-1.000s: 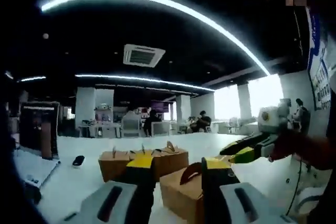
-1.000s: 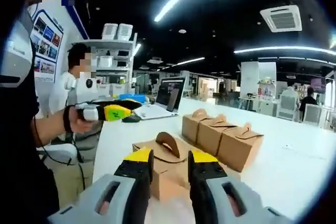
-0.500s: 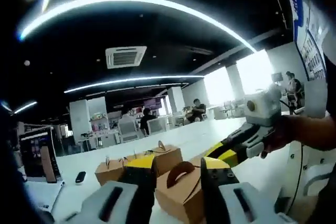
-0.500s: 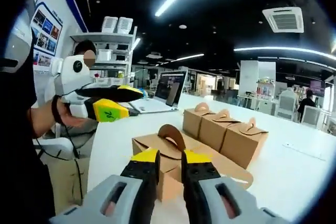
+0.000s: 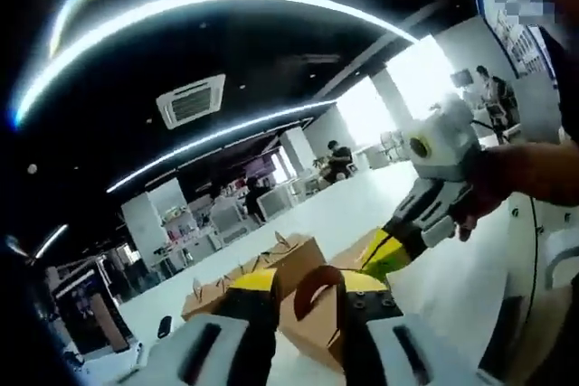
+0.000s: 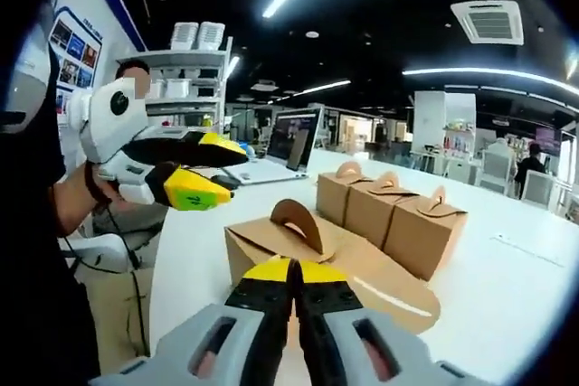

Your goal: Pick up one paper box from the group, open the paper box, and remove the item inside

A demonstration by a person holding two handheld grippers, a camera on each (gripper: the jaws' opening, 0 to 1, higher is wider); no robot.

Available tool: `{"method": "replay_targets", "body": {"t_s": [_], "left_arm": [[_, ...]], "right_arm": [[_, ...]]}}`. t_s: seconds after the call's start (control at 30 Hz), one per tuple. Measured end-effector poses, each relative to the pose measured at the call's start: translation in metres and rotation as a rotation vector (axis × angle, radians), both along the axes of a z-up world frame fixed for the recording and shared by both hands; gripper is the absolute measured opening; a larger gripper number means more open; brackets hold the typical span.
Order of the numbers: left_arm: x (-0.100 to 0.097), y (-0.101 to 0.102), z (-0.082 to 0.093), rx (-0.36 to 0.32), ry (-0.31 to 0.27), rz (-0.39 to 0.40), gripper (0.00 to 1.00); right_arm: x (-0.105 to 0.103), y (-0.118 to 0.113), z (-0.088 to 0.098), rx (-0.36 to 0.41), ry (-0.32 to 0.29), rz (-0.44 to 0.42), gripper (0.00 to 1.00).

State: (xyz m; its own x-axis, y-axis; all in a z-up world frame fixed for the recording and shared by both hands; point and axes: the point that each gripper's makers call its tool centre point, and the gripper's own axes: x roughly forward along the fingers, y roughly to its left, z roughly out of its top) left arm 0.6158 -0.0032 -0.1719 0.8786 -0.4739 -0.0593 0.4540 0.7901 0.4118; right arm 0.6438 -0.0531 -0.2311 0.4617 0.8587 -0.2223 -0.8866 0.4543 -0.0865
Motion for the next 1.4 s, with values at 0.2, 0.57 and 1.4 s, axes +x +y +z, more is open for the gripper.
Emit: {"method": "replay_targets", "body": {"t_s": [0.2,0.57,1.4], "left_arm": [[0.006,-0.011,-0.014,0.301,0.029,0.0,0.2],[0.013,-0.011,-0.049,0.383,0.369,-0.017,0.23],[0.028,-0.015,-0.059,0.53,0.587,-0.11,0.24]], "right_arm": [[0.003,-0.002,-0.001,0.032,0.051,-0.017,0.03],[0.003,-0.002,-0.002,0.015,0.065,-0.011,0.03],[0.004,-0.002,-0.003,0.073,0.135,-0.002,0.03]]}}
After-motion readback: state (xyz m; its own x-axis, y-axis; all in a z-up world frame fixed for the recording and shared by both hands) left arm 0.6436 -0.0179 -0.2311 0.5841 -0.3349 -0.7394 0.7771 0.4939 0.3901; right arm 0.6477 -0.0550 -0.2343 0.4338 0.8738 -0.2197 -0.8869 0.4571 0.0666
